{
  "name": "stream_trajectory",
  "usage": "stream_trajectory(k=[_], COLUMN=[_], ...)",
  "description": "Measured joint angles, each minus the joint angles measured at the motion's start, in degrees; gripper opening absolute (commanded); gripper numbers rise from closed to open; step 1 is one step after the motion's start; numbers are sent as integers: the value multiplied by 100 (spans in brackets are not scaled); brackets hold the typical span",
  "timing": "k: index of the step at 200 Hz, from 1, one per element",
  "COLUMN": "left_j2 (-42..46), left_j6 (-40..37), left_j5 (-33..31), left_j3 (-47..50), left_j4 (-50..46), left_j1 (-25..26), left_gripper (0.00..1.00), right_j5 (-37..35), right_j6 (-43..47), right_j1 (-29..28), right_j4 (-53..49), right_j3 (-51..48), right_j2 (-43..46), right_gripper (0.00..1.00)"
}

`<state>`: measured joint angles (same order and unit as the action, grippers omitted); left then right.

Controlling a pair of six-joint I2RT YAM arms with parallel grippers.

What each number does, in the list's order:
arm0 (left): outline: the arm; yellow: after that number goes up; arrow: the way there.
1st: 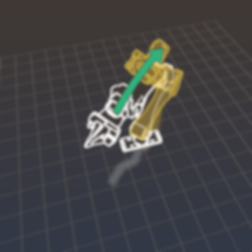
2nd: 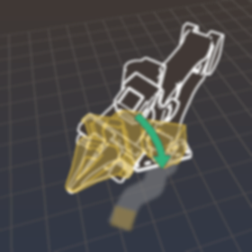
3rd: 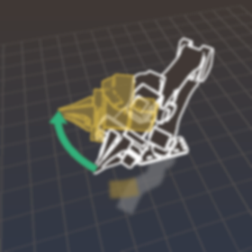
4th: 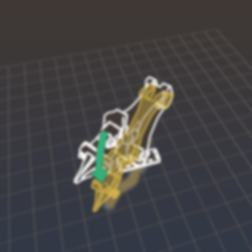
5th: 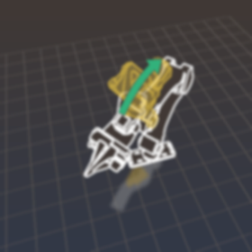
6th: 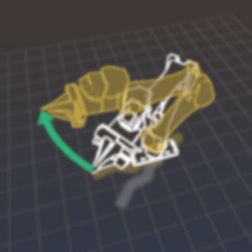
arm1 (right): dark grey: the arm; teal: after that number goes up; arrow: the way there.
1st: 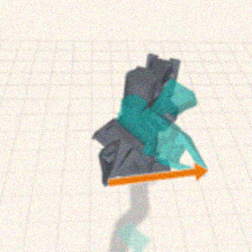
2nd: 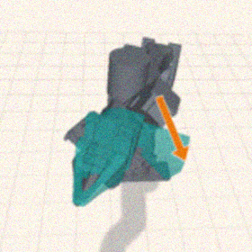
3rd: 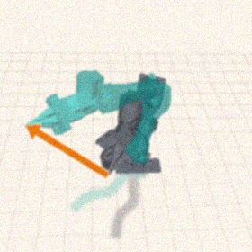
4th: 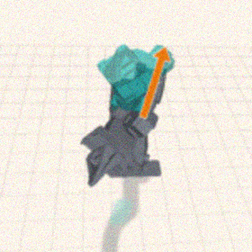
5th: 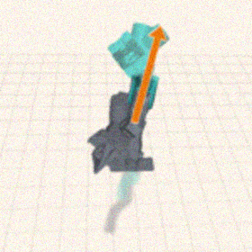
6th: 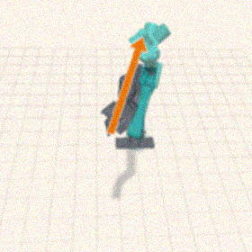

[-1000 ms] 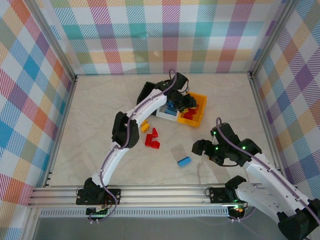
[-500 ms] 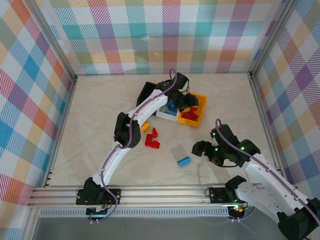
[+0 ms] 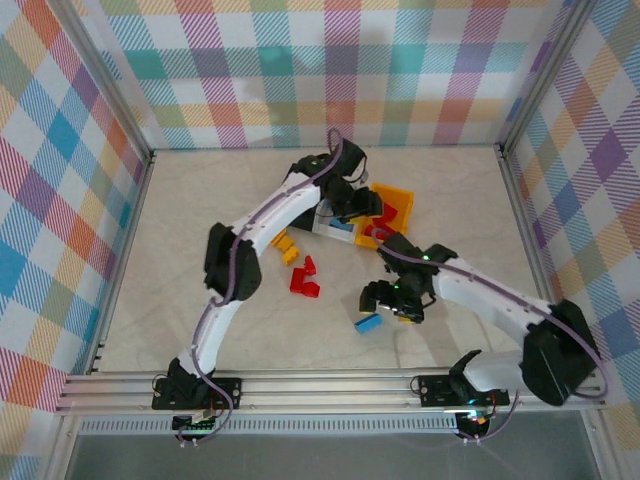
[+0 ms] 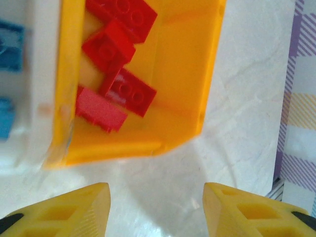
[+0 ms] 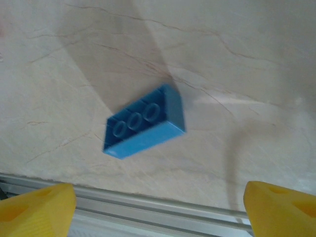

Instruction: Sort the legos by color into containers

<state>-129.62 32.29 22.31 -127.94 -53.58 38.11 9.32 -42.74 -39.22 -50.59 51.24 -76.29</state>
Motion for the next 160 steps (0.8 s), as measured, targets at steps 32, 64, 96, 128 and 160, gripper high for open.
stream_trajectory(k=[32, 64, 96, 128, 160], left_j2=[1462, 2238, 2557, 2756, 3034], left_j6=[-46, -46, -52, -114, -212], left_j5=[-122, -289, -393, -400, -448], left_j3=[1853, 3071, 3727, 3993, 4199], left_j4=[269, 448, 472, 463, 463], left_j1=[-271, -553, -638, -660, -743], left_gripper=[54, 55, 55, 55, 55], right_j5=[-4, 85, 190, 212, 177], right_j6=[-57, -649, -1790, -3161, -4116], right_j1=[-170, -208, -208, -243, -376], right_j4=[20, 92, 546, 1049, 1329], right_j3=[380, 376, 116, -326, -428], right_j2=[-710, -1058, -1034, -872, -885], right_gripper=[91, 90, 88, 83, 78])
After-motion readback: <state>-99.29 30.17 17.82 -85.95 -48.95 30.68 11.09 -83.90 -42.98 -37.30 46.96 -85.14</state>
